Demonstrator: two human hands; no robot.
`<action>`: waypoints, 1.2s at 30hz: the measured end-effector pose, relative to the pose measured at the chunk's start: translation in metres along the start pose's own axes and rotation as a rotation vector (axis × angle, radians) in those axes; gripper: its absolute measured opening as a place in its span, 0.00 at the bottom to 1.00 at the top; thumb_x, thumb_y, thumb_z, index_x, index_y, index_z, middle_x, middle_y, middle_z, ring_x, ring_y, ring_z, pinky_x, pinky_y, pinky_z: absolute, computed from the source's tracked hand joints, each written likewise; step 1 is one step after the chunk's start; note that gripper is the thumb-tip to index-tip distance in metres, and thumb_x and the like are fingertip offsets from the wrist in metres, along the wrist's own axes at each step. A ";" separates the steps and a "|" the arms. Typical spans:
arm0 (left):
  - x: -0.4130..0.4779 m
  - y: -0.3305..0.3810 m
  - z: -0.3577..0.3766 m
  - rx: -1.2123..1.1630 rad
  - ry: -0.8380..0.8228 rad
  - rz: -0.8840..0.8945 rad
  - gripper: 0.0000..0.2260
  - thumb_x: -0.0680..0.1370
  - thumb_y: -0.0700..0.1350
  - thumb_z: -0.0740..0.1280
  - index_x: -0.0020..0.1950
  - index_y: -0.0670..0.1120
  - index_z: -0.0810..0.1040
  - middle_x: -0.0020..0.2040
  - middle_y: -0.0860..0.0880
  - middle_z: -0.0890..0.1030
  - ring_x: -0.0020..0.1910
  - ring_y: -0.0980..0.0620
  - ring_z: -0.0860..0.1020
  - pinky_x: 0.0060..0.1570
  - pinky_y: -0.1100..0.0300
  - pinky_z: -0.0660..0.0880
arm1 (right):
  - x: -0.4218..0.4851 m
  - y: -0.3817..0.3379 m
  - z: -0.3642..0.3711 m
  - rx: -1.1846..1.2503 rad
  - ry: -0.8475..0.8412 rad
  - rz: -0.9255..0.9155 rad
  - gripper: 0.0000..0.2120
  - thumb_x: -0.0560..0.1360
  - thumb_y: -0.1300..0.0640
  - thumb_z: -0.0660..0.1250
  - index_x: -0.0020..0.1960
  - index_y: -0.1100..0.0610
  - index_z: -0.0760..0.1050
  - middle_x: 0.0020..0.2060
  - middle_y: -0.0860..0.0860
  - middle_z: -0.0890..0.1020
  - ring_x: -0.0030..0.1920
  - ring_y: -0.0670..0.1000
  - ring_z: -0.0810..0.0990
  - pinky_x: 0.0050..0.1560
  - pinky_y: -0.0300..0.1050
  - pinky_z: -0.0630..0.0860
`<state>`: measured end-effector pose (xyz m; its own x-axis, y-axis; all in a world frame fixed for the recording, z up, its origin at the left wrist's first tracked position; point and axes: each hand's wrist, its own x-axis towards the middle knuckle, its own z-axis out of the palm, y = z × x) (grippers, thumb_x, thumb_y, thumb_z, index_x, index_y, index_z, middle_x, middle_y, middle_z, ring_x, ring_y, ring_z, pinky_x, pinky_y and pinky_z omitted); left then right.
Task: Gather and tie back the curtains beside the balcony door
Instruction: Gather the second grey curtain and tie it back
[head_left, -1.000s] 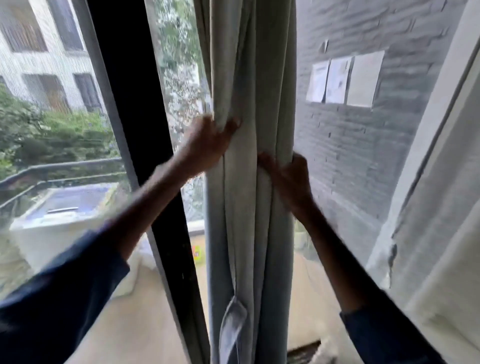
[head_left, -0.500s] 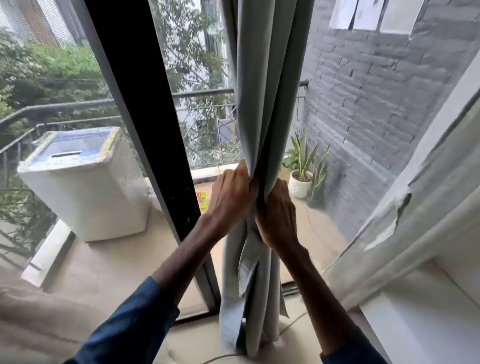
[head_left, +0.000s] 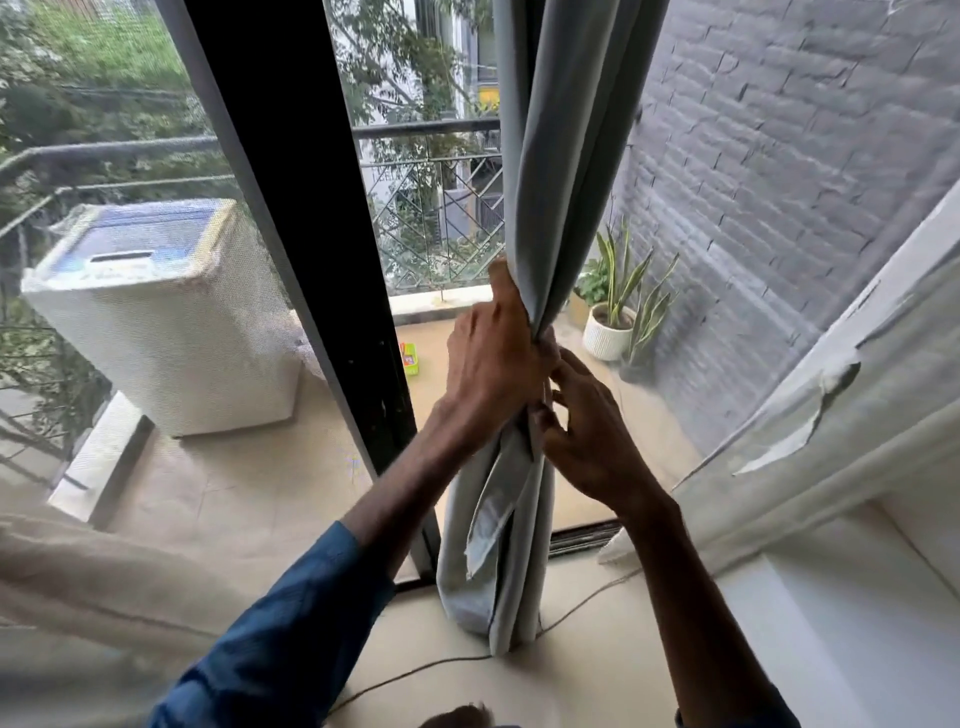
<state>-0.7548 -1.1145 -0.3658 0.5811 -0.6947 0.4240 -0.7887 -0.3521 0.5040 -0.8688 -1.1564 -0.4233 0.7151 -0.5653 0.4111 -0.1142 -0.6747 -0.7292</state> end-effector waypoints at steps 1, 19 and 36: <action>0.002 -0.001 0.002 0.004 0.020 -0.021 0.29 0.74 0.46 0.65 0.72 0.40 0.59 0.48 0.39 0.82 0.47 0.33 0.78 0.39 0.52 0.66 | -0.002 0.001 0.003 0.074 0.067 0.020 0.31 0.68 0.72 0.61 0.70 0.57 0.73 0.66 0.49 0.77 0.66 0.46 0.76 0.63 0.42 0.76; -0.011 -0.021 0.004 -0.067 0.086 0.013 0.28 0.73 0.43 0.66 0.72 0.40 0.63 0.39 0.39 0.80 0.32 0.38 0.72 0.35 0.54 0.62 | -0.046 0.024 0.094 -0.155 0.363 0.354 0.15 0.69 0.66 0.71 0.55 0.57 0.81 0.45 0.51 0.86 0.43 0.49 0.82 0.46 0.39 0.76; -0.014 -0.082 -0.015 -0.109 -0.176 -0.012 0.14 0.75 0.51 0.69 0.38 0.52 0.64 0.32 0.54 0.68 0.36 0.46 0.70 0.38 0.58 0.62 | -0.030 0.038 0.003 -0.373 0.335 0.254 0.07 0.75 0.57 0.74 0.52 0.53 0.86 0.45 0.48 0.87 0.47 0.52 0.83 0.49 0.50 0.77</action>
<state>-0.6956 -1.0665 -0.4020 0.5386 -0.7930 0.2847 -0.7503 -0.2976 0.5904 -0.8925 -1.1643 -0.4650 0.3817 -0.8109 0.4436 -0.5344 -0.5852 -0.6099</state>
